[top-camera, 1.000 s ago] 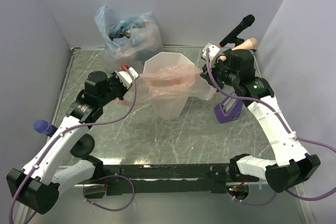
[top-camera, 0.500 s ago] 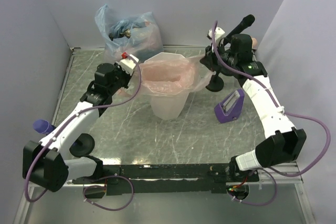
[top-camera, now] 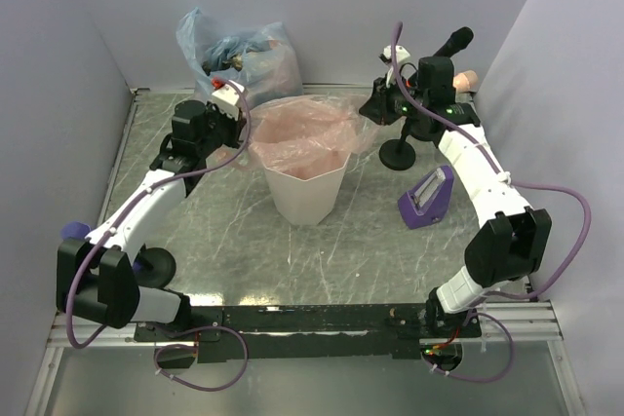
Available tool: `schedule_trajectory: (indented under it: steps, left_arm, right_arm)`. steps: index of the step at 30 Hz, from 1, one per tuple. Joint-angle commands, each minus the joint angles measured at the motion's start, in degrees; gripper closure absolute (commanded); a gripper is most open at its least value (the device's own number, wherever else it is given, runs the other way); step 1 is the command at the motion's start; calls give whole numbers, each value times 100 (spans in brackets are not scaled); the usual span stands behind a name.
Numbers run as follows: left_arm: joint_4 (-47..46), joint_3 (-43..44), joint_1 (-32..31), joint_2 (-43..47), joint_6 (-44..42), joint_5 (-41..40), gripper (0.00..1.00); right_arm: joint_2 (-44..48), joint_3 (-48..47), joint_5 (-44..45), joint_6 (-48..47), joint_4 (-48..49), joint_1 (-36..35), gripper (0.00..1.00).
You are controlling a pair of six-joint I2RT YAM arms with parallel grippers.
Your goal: Put the trash bags into the trash bin
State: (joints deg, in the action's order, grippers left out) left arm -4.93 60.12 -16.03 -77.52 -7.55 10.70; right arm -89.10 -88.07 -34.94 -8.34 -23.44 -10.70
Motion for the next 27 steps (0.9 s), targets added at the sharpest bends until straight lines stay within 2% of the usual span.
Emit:
schedule_trajectory:
  steps: [1,4,7,8,10,13,14,18,26,27]
  left_arm:
    - [-61,281,82,52,333,687,96]
    - [18,334,109,9,412,995,92]
    - [27,456,118,-70,491,1144,87]
    - [36,509,118,-114,491,1188,87]
    - [27,606,127,-202,500,1189,87]
    - [62,781,162,-343,553,1137,97]
    - [97,860,170,-413,588,1119,99]
    - [395,1063,197,-712,605,1171,99]
    - [484,870,215,-958,1010,1645,99]
    - [719,896,215,-1002,1001,1733,99]
  right_arm:
    - [50,-97,-241,350,217,50,68]
    - [130,0,-452,403,270,59,49]
    - [156,36,-636,517,401,50,45]
    - [139,10,-724,509,410,68,48]
    - [60,-87,-795,544,411,68,63]
    - [-54,-184,-848,570,393,86,96]
    - [-116,-193,-752,614,367,86,100]
    - [-388,-245,-374,763,174,103,100]
    - [-609,-61,-259,1062,24,138,100]
    - [-591,0,-268,1054,-2,138,100]
